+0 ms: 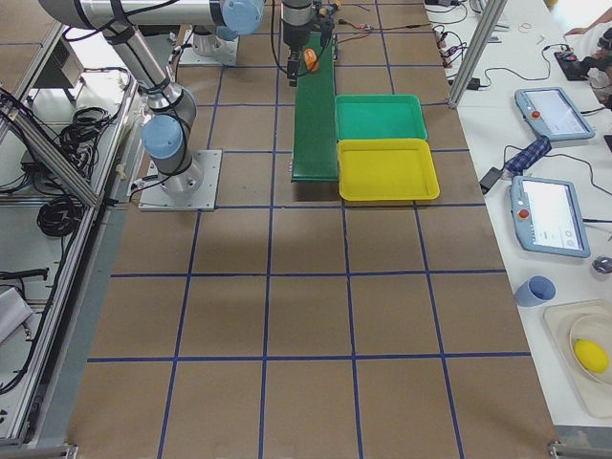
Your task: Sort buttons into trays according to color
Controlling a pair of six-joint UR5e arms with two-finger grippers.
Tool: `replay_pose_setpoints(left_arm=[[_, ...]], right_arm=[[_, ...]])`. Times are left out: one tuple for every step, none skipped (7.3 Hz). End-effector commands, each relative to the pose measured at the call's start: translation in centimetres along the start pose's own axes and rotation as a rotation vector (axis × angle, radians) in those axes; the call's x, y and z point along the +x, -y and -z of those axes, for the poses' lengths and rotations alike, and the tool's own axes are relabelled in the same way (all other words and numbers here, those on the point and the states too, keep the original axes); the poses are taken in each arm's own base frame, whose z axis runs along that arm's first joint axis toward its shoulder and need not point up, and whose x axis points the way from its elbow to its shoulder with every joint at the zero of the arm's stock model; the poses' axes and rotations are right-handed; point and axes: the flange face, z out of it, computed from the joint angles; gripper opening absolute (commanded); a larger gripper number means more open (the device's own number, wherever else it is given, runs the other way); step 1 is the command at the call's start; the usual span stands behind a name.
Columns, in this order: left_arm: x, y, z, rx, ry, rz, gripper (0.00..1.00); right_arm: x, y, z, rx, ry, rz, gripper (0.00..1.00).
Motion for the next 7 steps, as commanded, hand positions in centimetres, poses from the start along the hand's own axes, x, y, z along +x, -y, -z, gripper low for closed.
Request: replay_pose_setpoints(left_arm=[[-2.4, -1.5, -3.2, -0.004, -0.034, -0.095, 1.00], [-2.8, -1.9, -4.5, -0.018, -0.059, -0.094, 1.00], [-2.7, -1.9, -5.2, -0.024, -0.073, -0.095, 1.00], [-2.6, -1.9, -4.2, -0.023, -0.052, -0.100, 0.70], [-2.4, -1.9, -3.7, -0.042, -0.042, -0.109, 0.50], [-2.4, -2.0, -3.5, -0.041, -0.039, -0.110, 0.46], [-2.5, -2.3, -3.8, -0.044, -0.047, -0.102, 0.48]], right_arm=[[0.0, 0.0, 0.0, 0.001, 0.005, -0.001, 1.00], [-0.1, 0.1, -0.1, 0.001, 0.005, 0.000, 1.00], [0.0, 0.0, 0.0, 0.001, 0.002, 0.000, 1.00], [0.0, 0.1, 0.0, 0.002, 0.000, 0.000, 1.00], [0.0, 0.0, -0.1, 0.000, 0.000, 0.000, 1.00], [0.0, 0.0, -0.1, 0.000, 0.000, 0.000, 1.00], [0.0, 0.0, -0.1, 0.000, 0.000, 0.000, 1.00]])
